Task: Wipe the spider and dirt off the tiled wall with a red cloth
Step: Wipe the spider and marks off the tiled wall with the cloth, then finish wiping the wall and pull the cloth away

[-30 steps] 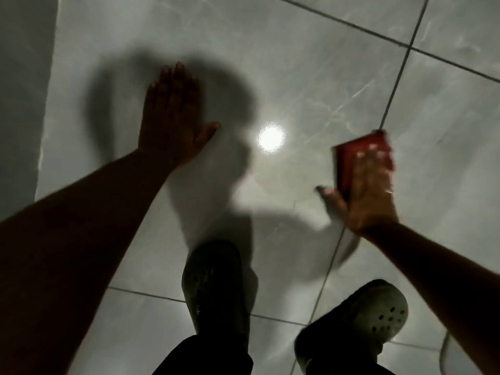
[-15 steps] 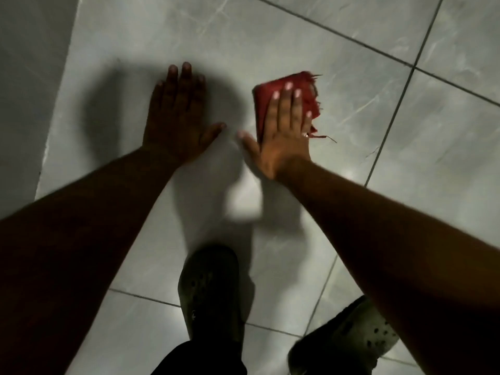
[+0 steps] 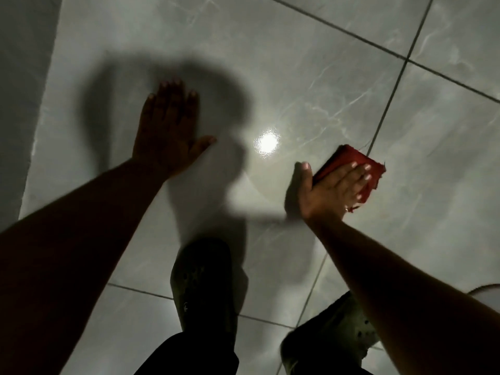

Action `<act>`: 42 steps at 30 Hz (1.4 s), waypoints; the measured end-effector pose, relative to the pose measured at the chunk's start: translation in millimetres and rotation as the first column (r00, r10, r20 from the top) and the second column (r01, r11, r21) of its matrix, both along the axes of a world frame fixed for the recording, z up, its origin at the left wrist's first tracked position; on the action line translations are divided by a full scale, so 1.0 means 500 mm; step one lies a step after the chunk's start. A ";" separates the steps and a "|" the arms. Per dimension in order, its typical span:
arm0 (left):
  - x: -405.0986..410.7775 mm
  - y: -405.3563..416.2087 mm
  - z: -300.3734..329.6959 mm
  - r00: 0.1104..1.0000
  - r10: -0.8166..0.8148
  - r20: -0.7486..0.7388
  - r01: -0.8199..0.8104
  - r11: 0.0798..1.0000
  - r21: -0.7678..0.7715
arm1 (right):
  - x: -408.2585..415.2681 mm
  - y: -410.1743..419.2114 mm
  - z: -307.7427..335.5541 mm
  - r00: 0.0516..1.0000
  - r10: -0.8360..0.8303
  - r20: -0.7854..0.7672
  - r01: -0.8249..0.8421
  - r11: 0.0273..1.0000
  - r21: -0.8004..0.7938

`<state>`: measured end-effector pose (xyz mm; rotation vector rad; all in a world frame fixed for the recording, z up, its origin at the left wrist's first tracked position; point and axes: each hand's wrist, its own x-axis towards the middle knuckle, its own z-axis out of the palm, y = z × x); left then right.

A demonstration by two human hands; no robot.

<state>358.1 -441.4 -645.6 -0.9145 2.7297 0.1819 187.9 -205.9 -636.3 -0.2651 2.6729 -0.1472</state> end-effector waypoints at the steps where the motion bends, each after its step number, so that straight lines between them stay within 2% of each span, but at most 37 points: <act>1: 0.001 0.001 0.001 1.000 -0.006 0.008 0.006 1.000 -0.007 | 0.014 -0.026 -0.001 0.999 -0.052 0.011 0.053 0.999 -0.009; 3: 0.006 0.002 0.005 1.000 -0.005 0.025 0.006 1.000 -0.025 | 0.050 -0.055 -0.002 0.999 0.043 0.032 -0.042 0.999 -0.028; 6: 0.004 0.008 0.015 0.999 0.004 0.051 -0.003 1.000 -0.009 | 0.101 -0.063 0.005 0.922 0.384 0.045 -0.381 0.922 -0.063; 8: -0.013 0.028 0.025 0.999 0.033 0.038 -0.034 0.999 0.021 | 0.094 -0.062 0.016 0.898 0.436 0.060 -0.420 0.890 -0.176; 11: -0.055 0.088 0.046 0.997 0.075 0.014 -0.076 0.989 0.129 | 0.044 -0.044 0.046 0.968 0.251 0.023 -0.215 0.871 -0.442; 13: -0.086 0.138 0.064 0.994 0.109 -0.020 -0.102 0.968 0.231 | 0.007 -0.026 0.060 0.996 0.082 -0.047 -0.094 0.893 -0.440; 15: -0.122 0.185 0.075 0.973 0.224 -0.059 -0.189 0.916 0.354 | -0.021 -0.027 0.062 1.000 0.011 0.008 -0.008 0.933 -0.360; 16: -0.141 0.204 0.079 0.946 0.318 -0.061 -0.266 0.871 0.414 | -0.027 -0.038 0.061 0.995 0.015 0.096 0.019 0.940 -0.341; 18: -0.181 0.233 0.083 0.842 0.540 -0.016 -0.454 0.723 0.522 | -0.037 -0.058 0.061 0.974 0.026 0.227 0.050 0.945 -0.323; 21: -0.213 0.241 0.086 0.637 0.763 0.108 -0.658 0.465 0.592 | -0.046 -0.070 0.058 0.914 -0.122 0.386 0.260 0.908 -0.329; 23: -0.208 0.236 0.103 0.602 0.787 0.136 -0.676 0.410 0.612 | -0.039 -0.065 0.064 0.828 -0.218 0.516 0.429 0.840 -0.332; 26: -0.199 0.236 0.152 0.657 0.747 0.104 -0.612 0.448 0.651 | -0.018 -0.038 0.108 0.702 -0.242 0.670 0.582 0.736 -0.345; 29: -0.221 0.276 0.232 0.722 0.684 0.106 -0.549 0.473 0.689 | -0.021 0.031 0.191 0.617 -0.281 0.735 0.703 0.617 -0.354; 33: -0.250 0.381 0.393 0.721 0.670 0.180 -0.518 0.347 0.782 | -0.035 0.148 0.354 0.536 -0.385 0.752 0.816 0.465 -0.343; 37: -0.369 0.553 0.571 0.858 0.491 0.153 -0.335 0.307 0.891 | -0.092 0.343 0.545 0.437 -0.606 0.665 0.892 0.198 -0.406; 40: -0.495 0.733 0.697 0.969 0.243 0.047 -0.114 0.272 0.955 | -0.158 0.518 0.675 0.250 -0.806 0.536 0.879 -0.043 -0.475; 42: -0.573 0.848 0.747 0.992 0.084 -0.091 0.064 0.275 0.959 | -0.200 0.616 0.734 0.118 -0.862 0.493 0.801 -0.211 -0.561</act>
